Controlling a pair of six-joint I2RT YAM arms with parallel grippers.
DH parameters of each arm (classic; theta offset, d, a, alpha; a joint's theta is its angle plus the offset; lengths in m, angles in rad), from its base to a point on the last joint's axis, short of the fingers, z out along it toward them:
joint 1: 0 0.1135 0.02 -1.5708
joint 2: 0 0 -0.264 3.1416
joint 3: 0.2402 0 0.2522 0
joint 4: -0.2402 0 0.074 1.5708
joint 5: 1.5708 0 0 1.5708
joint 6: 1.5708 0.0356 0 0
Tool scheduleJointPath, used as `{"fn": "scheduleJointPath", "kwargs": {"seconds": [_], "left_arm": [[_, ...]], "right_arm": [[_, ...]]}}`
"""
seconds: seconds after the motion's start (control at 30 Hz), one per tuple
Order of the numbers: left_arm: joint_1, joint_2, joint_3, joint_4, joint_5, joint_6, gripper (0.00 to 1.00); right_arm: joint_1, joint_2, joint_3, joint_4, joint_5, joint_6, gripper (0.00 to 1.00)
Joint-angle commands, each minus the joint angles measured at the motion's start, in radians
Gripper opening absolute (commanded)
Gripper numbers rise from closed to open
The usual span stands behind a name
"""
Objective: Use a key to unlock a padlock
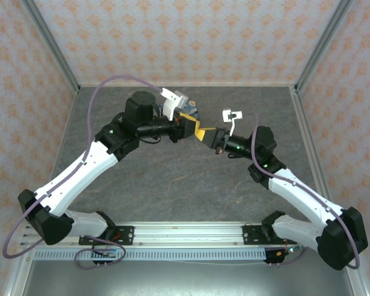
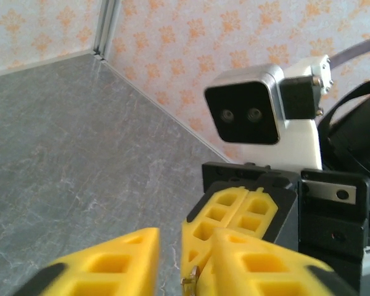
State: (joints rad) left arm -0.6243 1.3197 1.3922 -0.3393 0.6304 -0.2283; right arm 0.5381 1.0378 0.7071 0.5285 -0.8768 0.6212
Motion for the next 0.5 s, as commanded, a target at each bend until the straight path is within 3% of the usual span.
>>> {"fn": "scheduleJointPath", "kwargs": {"seconds": [0.0,0.2,0.47], "left_arm": [[0.030,0.019,0.045,0.002,-0.047,0.000,0.44],[0.106,0.132,0.081,0.016,-0.135,-0.026,0.62],[0.142,0.436,0.268,-0.080,-0.297,-0.030,0.65]], "right_arm": [[0.007,-0.074,0.017,-0.196,0.118,-0.114,0.00],[0.007,-0.145,0.016,-0.487,0.300,-0.201,0.00],[0.006,-0.243,0.005,-0.688,0.554,-0.212,0.00]]}}
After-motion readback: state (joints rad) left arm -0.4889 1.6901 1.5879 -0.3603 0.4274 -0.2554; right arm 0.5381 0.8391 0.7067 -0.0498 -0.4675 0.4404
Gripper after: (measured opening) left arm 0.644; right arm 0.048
